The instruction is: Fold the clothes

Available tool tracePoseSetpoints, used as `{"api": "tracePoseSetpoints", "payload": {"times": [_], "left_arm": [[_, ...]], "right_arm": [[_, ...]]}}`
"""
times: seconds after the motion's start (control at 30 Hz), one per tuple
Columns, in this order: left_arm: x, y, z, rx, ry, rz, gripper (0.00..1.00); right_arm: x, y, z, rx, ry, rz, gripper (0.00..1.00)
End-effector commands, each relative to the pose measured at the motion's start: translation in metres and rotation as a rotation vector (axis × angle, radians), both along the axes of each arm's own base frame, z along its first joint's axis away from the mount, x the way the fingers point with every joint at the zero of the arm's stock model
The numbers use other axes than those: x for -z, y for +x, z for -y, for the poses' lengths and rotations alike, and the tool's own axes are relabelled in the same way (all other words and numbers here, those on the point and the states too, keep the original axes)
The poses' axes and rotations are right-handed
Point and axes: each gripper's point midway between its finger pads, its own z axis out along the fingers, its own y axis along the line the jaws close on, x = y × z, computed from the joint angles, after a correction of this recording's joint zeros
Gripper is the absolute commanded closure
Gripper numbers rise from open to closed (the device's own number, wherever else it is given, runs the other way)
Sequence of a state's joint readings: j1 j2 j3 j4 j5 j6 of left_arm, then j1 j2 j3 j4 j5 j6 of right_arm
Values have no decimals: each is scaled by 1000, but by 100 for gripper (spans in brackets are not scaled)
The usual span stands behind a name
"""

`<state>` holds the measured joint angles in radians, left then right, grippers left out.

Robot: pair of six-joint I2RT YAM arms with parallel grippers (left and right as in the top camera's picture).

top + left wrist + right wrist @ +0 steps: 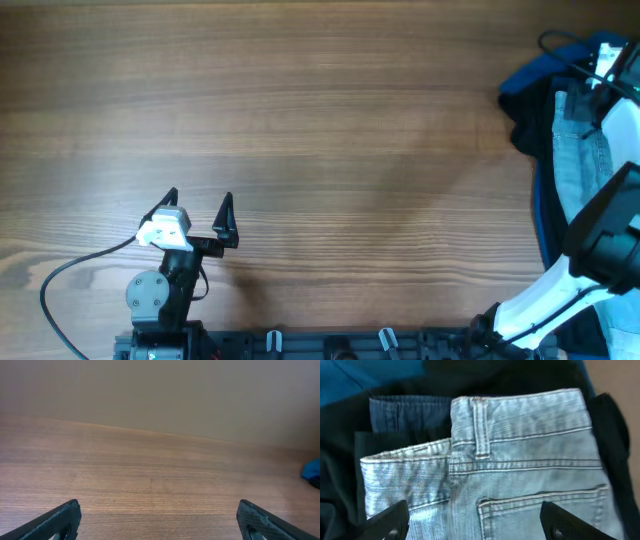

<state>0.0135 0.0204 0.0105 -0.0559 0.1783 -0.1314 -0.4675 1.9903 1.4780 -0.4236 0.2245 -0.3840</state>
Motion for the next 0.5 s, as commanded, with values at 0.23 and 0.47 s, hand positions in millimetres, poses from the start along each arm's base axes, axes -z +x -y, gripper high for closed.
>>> {"api": "tracePoseSetpoints", "payload": {"times": [0.23,0.47], "left_arm": [[2,0,-3,-13,20,-2,0],[3,0,-3,-13,20,-2,0]], "right_arm": [[19,7,4,-9,15,-3,17],[32,-3,19,28,6,-33,16]]}}
